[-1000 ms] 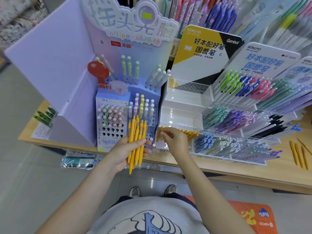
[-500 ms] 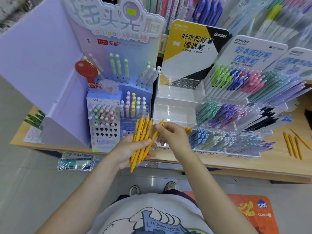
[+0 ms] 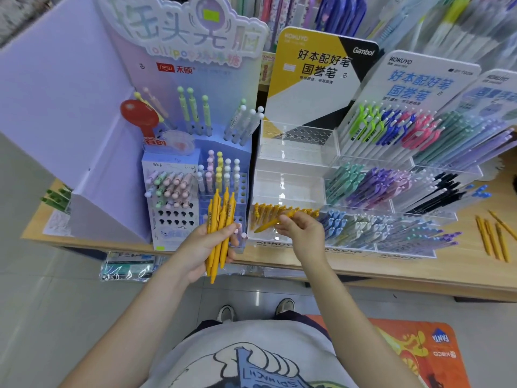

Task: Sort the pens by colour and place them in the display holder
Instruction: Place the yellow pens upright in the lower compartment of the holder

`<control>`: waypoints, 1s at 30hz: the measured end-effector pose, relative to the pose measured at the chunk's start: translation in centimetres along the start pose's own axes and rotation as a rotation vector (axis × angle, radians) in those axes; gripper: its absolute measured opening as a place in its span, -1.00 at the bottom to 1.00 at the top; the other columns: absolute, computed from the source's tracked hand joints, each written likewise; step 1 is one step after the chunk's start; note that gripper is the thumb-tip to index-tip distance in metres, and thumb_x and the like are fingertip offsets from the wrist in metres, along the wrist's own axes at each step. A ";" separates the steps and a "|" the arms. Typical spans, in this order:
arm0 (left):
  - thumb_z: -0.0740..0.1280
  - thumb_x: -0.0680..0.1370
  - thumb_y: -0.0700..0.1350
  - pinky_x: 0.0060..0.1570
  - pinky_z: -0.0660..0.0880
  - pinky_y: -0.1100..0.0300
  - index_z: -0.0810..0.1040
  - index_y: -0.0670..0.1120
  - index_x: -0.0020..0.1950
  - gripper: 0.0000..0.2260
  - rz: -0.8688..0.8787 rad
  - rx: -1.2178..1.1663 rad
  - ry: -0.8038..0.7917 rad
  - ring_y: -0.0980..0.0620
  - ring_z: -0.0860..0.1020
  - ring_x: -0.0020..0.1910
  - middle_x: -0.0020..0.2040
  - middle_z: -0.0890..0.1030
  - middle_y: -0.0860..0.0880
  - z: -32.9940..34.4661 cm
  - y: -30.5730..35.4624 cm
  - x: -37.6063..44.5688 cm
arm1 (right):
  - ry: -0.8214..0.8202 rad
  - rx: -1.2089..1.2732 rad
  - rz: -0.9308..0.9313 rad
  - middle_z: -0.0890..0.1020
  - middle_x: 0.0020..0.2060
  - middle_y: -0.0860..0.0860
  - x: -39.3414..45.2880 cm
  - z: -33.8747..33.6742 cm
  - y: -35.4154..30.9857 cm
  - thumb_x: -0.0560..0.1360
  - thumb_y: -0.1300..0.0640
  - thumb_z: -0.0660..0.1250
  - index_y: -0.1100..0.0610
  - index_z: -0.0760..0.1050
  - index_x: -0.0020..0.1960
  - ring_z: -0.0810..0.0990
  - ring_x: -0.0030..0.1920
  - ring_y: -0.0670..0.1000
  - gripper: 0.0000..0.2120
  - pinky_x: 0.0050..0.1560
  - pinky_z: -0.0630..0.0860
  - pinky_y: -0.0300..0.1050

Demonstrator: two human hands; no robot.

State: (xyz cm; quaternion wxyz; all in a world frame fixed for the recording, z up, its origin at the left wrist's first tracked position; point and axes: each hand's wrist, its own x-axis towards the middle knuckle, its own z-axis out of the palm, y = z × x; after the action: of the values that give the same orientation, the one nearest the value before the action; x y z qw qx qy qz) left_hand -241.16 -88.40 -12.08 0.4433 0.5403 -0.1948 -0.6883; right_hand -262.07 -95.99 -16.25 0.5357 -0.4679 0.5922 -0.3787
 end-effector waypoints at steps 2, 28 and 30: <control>0.39 0.47 -0.04 -0.34 0.56 0.14 0.59 -0.14 0.08 -0.75 -0.001 -0.003 0.004 -0.01 0.58 -0.40 -0.26 0.63 -0.08 -0.1 0.0 -0.1 | -0.015 -0.064 -0.010 0.67 -0.28 0.11 0.2 0.3 0.6 0.55 0.24 0.38 0.30 0.59 -0.10 0.70 -0.16 0.11 -0.88 0.00 0.65 0.08; 0.41 0.45 -0.04 -0.35 0.54 0.14 0.52 -0.23 0.27 -0.55 -0.023 0.015 -0.046 -0.03 0.58 -0.36 -0.22 0.63 -0.09 -0.5 -1.2 0.4 | -0.217 0.028 0.193 0.69 -0.12 0.16 -1.1 3.7 0.8 0.53 0.03 0.40 0.20 0.56 0.07 0.69 -0.24 0.16 -0.76 -0.12 0.66 0.08; 0.40 0.46 -0.08 -0.32 0.55 0.13 0.54 -0.19 0.25 -0.60 -0.012 0.024 -0.070 -0.05 0.61 -0.32 -0.19 0.63 -0.10 -0.5 -1.2 0.3 | -0.184 0.031 0.208 0.69 -0.14 0.21 -1.0 4.0 0.6 0.51 0.06 0.44 0.25 0.53 0.04 0.68 -0.29 0.13 -0.74 -0.17 0.65 0.05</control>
State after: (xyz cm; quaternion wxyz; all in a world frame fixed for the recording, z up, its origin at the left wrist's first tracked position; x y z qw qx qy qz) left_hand -241.23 -87.87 -13.34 0.4256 0.5220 -0.2152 -0.7071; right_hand -258.21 -94.71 -17.07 0.6312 -0.4285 0.5798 -0.2859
